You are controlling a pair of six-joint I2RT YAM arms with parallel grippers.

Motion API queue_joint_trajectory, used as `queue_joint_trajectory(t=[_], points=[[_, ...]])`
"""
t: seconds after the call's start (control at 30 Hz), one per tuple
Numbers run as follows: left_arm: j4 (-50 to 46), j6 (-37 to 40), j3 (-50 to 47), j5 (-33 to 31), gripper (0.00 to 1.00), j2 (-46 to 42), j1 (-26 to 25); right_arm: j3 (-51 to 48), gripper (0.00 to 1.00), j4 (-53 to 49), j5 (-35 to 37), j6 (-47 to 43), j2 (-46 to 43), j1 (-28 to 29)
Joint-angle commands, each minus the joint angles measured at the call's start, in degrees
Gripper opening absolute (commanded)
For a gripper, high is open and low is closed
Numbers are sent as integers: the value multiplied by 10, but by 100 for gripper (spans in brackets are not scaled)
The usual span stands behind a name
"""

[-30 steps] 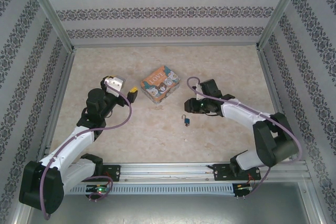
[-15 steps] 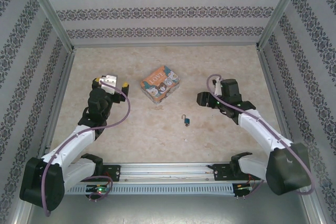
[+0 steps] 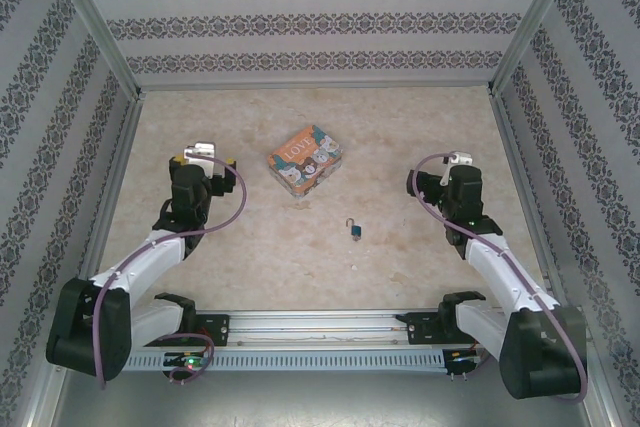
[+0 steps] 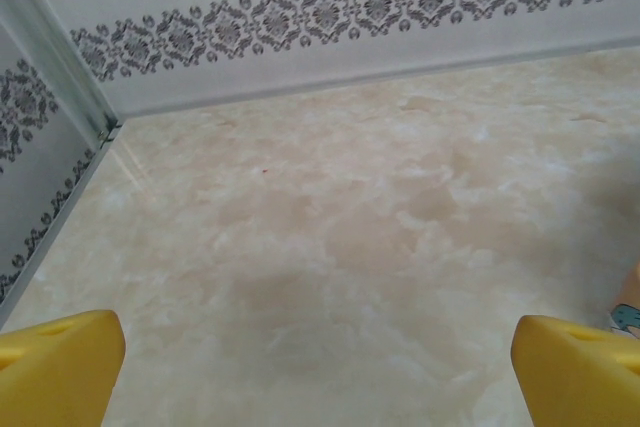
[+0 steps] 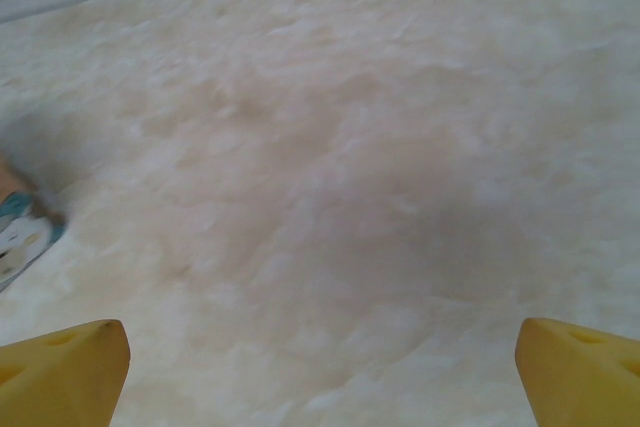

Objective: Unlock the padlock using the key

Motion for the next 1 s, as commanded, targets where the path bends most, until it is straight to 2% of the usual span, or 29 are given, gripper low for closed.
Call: queue_joint_trajectory(t=[0.0, 0.27, 0.4, 0.53, 0.83, 0.97], points=[[4, -32, 10, -13, 99, 5, 18, -27, 98, 127, 49, -36, 18, -6], [-7, -52, -2, -24, 99, 17, 36, -86, 98, 351, 58, -80, 136, -7], [0, -56, -12, -17, 99, 22, 44, -81, 98, 383, 44, -114, 165, -7], [3, -61, -13, -14, 99, 37, 48, -100, 99, 461, 46, -135, 193, -7], [15, -58, -11, 2, 99, 81, 59, -96, 99, 574, 40, -136, 307, -7], [38, -52, -14, 26, 99, 102, 65, -57, 98, 496, 56, -122, 299, -12]])
